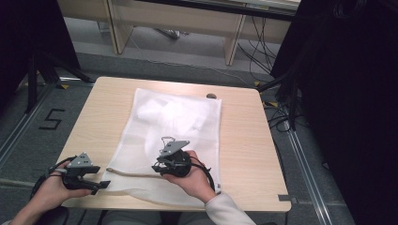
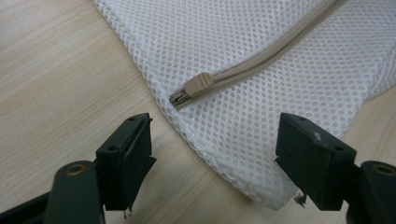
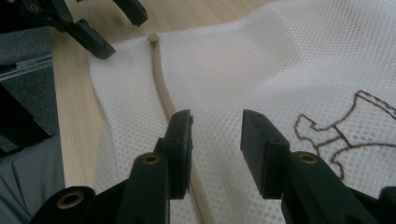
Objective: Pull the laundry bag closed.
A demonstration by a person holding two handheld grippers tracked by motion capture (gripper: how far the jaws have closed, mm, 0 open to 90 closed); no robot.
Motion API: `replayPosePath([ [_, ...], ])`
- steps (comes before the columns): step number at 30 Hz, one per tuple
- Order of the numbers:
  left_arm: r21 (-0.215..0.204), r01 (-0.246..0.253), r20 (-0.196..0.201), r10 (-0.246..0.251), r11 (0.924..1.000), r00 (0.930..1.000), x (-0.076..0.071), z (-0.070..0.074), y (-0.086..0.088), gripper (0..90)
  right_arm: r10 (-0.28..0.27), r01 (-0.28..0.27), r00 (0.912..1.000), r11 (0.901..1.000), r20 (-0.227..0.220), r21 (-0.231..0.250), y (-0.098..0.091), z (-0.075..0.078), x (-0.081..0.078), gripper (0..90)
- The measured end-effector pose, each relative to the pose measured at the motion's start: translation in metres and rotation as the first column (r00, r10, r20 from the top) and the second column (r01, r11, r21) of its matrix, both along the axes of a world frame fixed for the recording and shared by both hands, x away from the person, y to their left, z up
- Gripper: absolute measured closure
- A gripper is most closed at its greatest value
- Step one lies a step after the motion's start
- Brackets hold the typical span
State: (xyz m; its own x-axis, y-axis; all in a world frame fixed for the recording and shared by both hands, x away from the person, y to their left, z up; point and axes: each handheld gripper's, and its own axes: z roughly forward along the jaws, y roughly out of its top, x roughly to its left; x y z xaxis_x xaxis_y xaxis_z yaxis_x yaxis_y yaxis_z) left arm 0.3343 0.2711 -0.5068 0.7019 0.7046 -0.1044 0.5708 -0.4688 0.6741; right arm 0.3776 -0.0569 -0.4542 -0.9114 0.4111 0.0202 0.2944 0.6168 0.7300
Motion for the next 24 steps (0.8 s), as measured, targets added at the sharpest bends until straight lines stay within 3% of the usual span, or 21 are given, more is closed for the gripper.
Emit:
replayPosePath([
  [3, 0.0, 0.0, 0.0, 0.0, 1.0, 1.0, 0.0, 0.0, 0.0, 26.5, 0.003, -0.003, 1.0, 1.0, -0.008, 0.007, 0.012, -0.001, -0.001, 66.0],
  [8, -0.001, 0.001, 0.001, -0.001, 1.0, 1.0, 0.0, 0.0, 0.0, 26.5, 0.056, -0.056, 0.9984, 0.9984, -0.002, 0.001, 0.032, -0.002, 0.001, 68.5],
  [13, -0.003, 0.002, 0.001, -0.002, 1.0, 1.0, 0.0, 0.0, 0.0, 26.5, 0.045, -0.045, 0.9987, 0.999, -0.025, 0.001, 0.046, -0.004, 0.001, 68.6],
  [15, -0.005, 0.004, 0.002, -0.004, 1.0, 1.0, 0.0, 0.0, 0.0, 26.5, 0.076, -0.076, 0.9966, 0.9971, -0.033, -0.004, 0.057, -0.005, 0.003, 68.7],
  [24, -0.01, 0.004, -0.002, -0.004, 0.9999, 1.0, 0.0, 0.0, 0.0, 26.6, 0.08, -0.081, 0.9944, 0.9967, -0.07, -0.01, 0.08, -0.009, 0.008, 70.3],
])
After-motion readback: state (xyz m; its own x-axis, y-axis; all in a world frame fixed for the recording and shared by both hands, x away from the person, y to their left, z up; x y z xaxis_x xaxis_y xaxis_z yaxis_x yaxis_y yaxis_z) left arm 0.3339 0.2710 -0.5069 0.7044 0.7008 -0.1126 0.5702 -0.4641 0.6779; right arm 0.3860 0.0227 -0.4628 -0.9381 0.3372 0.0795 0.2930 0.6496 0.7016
